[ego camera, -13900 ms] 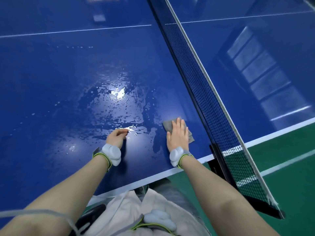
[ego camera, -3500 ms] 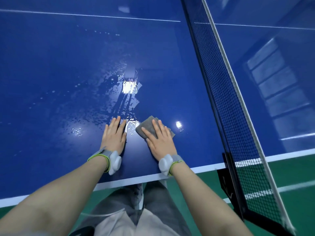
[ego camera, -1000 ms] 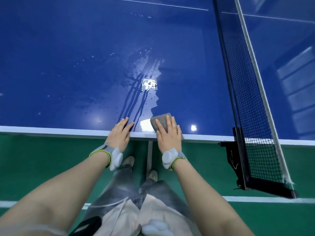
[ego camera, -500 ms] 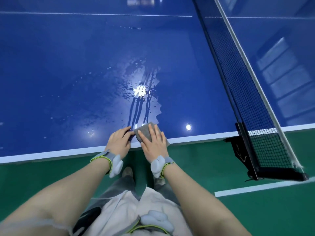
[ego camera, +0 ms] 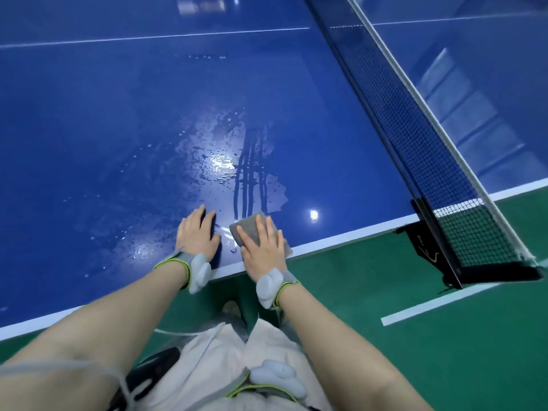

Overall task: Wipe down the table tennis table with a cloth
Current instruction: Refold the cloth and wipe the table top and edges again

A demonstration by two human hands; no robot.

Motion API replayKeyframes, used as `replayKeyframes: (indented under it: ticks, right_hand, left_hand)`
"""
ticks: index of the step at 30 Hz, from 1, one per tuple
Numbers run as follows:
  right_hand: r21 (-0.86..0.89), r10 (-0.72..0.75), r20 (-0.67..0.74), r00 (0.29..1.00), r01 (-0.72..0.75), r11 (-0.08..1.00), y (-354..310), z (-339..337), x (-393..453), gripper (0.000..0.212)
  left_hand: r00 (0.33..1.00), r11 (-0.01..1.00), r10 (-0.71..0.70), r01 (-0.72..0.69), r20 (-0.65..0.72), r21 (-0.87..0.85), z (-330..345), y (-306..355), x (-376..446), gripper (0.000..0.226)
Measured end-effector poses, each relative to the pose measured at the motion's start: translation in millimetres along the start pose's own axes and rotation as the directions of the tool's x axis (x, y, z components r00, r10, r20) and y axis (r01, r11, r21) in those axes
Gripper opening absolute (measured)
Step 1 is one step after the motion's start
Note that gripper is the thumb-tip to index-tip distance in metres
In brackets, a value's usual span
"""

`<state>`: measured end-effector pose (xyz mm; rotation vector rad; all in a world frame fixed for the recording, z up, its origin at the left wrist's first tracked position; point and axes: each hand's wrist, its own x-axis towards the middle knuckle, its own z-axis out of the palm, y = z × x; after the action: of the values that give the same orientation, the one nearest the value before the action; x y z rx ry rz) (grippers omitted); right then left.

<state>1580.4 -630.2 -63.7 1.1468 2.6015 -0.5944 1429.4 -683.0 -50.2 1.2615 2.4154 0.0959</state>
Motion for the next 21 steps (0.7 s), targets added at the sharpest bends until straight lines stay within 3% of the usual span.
replayKeyframes:
  ticks: [3, 5, 9, 13, 15, 21]
  right_hand:
    - [-0.082, -0.135, -0.072, 0.988, 0.129, 0.988, 12, 1, 1, 0.051]
    - [-0.124, -0.134, -0.126, 0.983, 0.119, 0.985, 35, 0, 4, 0.048]
    - [-0.021, 0.21, -0.245, 0.947, -0.221, 0.975, 54, -4, 10, 0.05]
    - [0.079, 0.38, -0.15, 0.913, -0.372, 0.925, 20, -3, 15, 0.049]
    - [0.07, 0.326, -0.186, 0.927, -0.319, 0.945, 0, 2, 16, 0.053]
    - [-0.071, 0.045, -0.053, 0.998, -0.049, 0.996, -10, 2, 11, 0.05]
  left_hand:
    - [0.998, 0.999, 0.046, -0.047, 0.032, 0.012, 0, -6, 6, 0.057]
    - [0.995, 0.997, 0.082, -0.082, 0.058, -0.004, -1, -13, 8, 0.057]
    - [0.987, 0.989, 0.146, -0.147, 0.074, 0.007, 0, -24, 8, 0.056]
    - [0.985, 0.985, 0.168, -0.169, 0.048, 0.033, -1, -29, 12, 0.053]
    - [0.986, 0.986, 0.164, -0.165, 0.034, 0.026, -2, -28, 12, 0.052]
    - [0.98, 0.98, 0.195, -0.196, 0.044, 0.022, -4, -33, 13, 0.051]
